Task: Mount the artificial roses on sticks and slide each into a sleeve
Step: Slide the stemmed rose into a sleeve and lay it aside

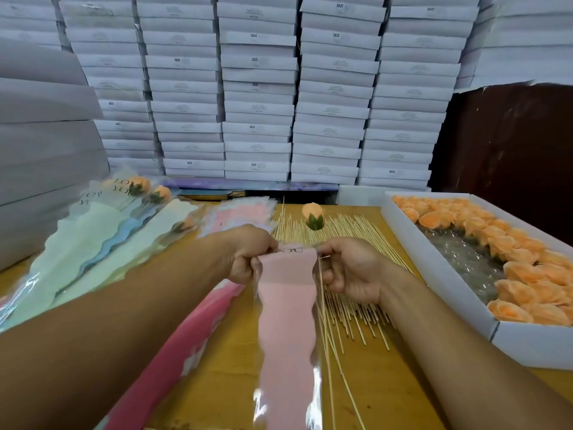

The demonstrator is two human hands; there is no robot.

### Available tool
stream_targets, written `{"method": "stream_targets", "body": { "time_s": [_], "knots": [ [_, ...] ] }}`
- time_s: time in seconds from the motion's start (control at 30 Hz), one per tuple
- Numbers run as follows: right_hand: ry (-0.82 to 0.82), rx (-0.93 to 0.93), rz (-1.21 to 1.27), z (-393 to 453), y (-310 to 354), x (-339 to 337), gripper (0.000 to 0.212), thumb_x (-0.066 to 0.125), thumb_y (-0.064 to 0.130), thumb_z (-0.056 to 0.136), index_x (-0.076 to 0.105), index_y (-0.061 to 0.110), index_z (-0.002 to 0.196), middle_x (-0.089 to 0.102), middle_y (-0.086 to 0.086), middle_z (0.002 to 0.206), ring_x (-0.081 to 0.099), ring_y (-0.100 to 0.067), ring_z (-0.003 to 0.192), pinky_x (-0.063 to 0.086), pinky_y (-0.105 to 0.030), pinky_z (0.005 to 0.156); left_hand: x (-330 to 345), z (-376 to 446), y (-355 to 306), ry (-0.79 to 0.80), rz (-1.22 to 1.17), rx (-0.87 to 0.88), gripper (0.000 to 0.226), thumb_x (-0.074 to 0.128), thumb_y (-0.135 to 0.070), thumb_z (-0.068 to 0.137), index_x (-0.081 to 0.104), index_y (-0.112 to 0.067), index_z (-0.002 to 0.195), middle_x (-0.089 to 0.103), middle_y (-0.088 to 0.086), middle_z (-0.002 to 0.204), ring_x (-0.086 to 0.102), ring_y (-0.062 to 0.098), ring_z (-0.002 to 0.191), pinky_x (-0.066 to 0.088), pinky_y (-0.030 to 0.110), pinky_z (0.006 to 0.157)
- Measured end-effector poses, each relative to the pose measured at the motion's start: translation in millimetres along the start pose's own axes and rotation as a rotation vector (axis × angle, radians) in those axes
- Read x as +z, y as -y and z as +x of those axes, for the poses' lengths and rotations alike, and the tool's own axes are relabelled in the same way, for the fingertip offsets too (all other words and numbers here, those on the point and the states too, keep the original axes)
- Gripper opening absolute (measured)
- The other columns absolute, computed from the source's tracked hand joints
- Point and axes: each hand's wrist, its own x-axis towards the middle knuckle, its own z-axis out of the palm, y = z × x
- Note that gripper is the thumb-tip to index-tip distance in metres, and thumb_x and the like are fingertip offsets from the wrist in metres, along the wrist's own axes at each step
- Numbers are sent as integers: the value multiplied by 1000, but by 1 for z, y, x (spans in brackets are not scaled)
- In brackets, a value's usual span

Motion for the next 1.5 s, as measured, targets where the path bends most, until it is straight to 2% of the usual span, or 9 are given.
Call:
{"method": "stream_targets", "body": {
  "time_s": [0.17,0.37,0.5,0.6,0.87,1.03,1.27,1.4,1.5],
  "knots": [
    [1,36,47,0,2,-7,17,34,11,99,47,11,89,68,-16,69,42,-10,38,31,-18,28,13,11,16,-195,199,267,16,55,0,92,57,-2,76,56,16,63,46,22,45,38,31,53],
    [-65,16,64,5,5,-24,22,39,12,98,54,11,82,66,-19,78,46,-10,38,33,-18,28,9,21,26,-241,95,359,38,71,-4,88,53,-7,55,49,8,42,42,19,36,32,24,43],
    [-52,18,-51,5,2,-23,23,42,12,99,59,8,84,64,-10,76,47,-9,42,35,-18,31,14,24,28,-171,-51,314,16,77,-10,86,65,-1,81,67,20,70,67,31,63,59,46,68],
    [-53,27,-115,3,0,-19,24,44,11,99,64,6,87,66,-6,72,48,-9,45,35,-18,33,18,26,31,-144,-99,319,15,76,-10,87,68,2,88,68,15,64,63,23,51,51,34,58],
    [-118,25,-139,0,2,-14,20,49,8,100,66,-1,95,62,-6,76,44,-8,47,32,-16,34,19,34,43,-62,-158,353,18,61,-12,98,64,6,101,59,27,90,56,39,85,48,63,90],
    [-140,27,-148,0,2,-13,21,51,8,100,68,-1,91,59,-8,77,44,-8,46,31,-17,34,19,38,51,15,-196,441,36,57,-7,100,51,-20,133,66,36,101,61,47,91,44,67,97],
    [-131,32,-144,1,1,-15,23,52,7,98,70,0,85,66,-4,69,45,-9,46,33,-18,34,12,26,52,72,64,655,69,42,-5,105,20,-52,151,50,40,131,69,7,59,53,22,52],
    [-107,38,-132,2,0,-17,28,52,8,97,72,3,79,67,-4,69,45,-9,45,33,-18,33,12,30,53,26,162,719,63,35,-8,107,25,-54,149,63,-7,60,48,7,42,41,20,43],
    [-96,33,-132,5,-1,-19,40,52,8,97,77,7,66,67,-5,72,46,-9,44,34,-19,32,11,33,55,9,148,698,59,34,-10,106,31,-53,146,60,-2,56,49,13,50,40,22,45]
  ]
}}
